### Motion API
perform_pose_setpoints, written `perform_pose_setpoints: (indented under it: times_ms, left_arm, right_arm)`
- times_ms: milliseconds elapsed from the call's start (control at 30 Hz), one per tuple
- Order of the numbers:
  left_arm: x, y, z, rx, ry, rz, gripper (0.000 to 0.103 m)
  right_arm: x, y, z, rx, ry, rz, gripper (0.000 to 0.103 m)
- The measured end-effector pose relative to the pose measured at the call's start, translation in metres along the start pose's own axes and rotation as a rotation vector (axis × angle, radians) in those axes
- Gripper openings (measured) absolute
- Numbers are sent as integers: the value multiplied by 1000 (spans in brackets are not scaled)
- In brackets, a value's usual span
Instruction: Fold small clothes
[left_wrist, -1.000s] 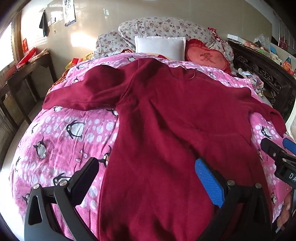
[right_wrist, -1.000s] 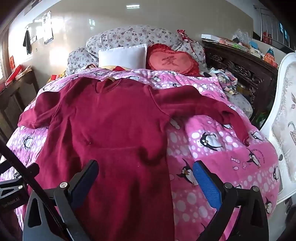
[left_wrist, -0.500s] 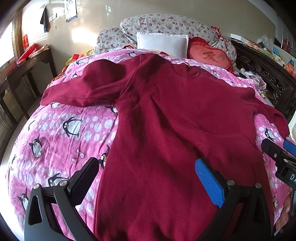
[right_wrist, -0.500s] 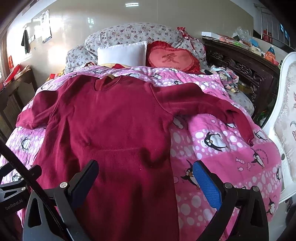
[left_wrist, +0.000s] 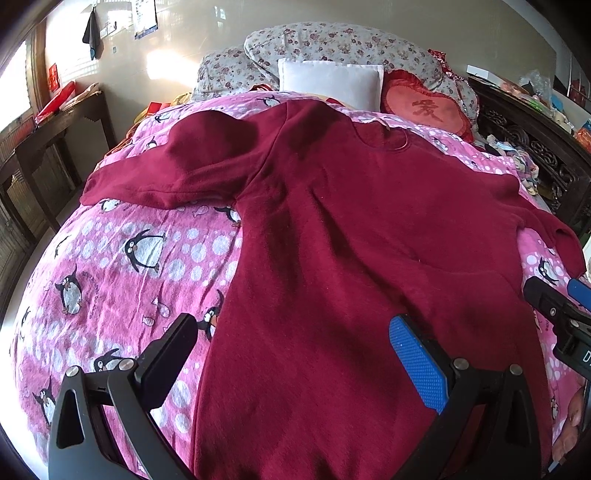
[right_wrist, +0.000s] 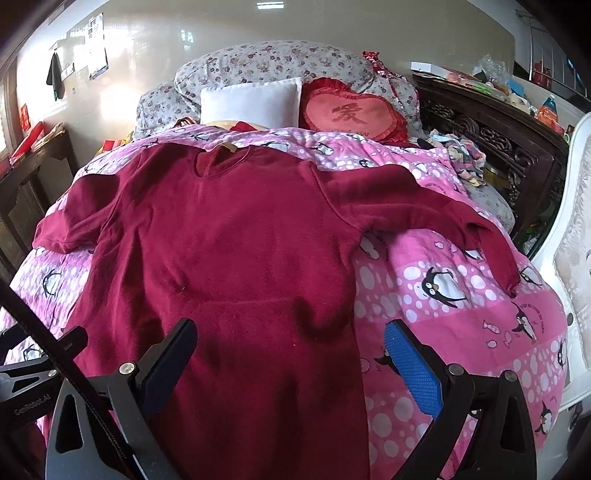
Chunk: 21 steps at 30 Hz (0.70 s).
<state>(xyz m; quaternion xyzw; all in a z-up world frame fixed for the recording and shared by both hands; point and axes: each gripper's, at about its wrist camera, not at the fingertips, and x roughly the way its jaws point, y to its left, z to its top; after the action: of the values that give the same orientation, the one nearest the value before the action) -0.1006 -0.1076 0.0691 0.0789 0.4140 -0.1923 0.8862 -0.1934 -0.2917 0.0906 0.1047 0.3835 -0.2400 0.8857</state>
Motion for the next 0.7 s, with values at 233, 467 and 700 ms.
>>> perform_pose_setpoints:
  times_ms: [233,467,700]
  left_arm:
    - [10,5,5,-8,13,-1,103]
    - [20,16,17,-34,17,9,103]
    - [34,34,32,-70,30,29,103]
  right_arm:
    - [8,14,10,-40,16,13,103]
    - [21,32,28,-45,-1,67,103]
    - [42,58,44,-112,16,63,103]
